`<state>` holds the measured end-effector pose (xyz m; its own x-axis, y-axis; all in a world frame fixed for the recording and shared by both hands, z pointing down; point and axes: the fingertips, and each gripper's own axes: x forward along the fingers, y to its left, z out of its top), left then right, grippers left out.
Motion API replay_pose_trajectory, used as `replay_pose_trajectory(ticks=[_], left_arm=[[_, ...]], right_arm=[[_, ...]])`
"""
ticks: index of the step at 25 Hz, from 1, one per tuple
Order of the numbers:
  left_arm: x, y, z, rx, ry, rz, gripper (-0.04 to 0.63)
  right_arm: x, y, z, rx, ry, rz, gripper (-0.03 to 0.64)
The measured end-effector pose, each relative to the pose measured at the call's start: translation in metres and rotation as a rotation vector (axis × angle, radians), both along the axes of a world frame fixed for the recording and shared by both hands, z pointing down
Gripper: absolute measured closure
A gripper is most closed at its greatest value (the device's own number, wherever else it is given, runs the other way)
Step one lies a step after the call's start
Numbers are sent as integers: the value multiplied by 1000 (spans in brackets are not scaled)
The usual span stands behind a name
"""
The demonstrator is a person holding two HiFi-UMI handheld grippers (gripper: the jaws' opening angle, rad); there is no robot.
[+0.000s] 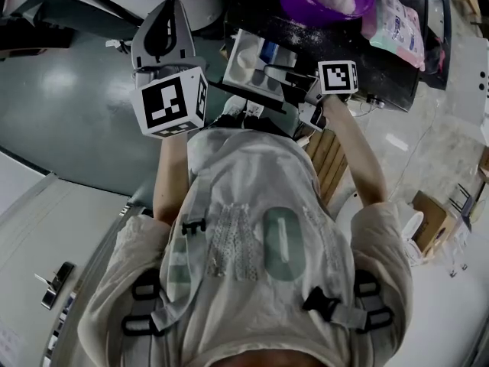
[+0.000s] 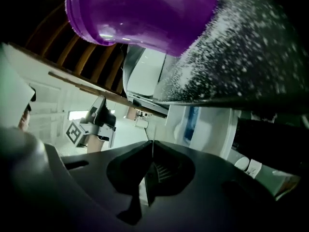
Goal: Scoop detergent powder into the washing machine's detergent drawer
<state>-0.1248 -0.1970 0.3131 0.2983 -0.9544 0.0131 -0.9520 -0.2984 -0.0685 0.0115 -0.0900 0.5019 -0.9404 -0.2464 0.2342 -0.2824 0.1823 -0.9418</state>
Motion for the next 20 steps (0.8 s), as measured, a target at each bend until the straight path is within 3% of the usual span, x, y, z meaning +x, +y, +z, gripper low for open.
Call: replay_pose_trajectory(ticks=[4, 20], left_arm=[[-1, 0, 2, -6, -1, -2, 575], [-2, -4, 4, -10, -2, -3, 575]], right_arm=[[2, -3, 3, 132, 131, -23, 607], [4, -12, -7, 885, 797, -280, 607]])
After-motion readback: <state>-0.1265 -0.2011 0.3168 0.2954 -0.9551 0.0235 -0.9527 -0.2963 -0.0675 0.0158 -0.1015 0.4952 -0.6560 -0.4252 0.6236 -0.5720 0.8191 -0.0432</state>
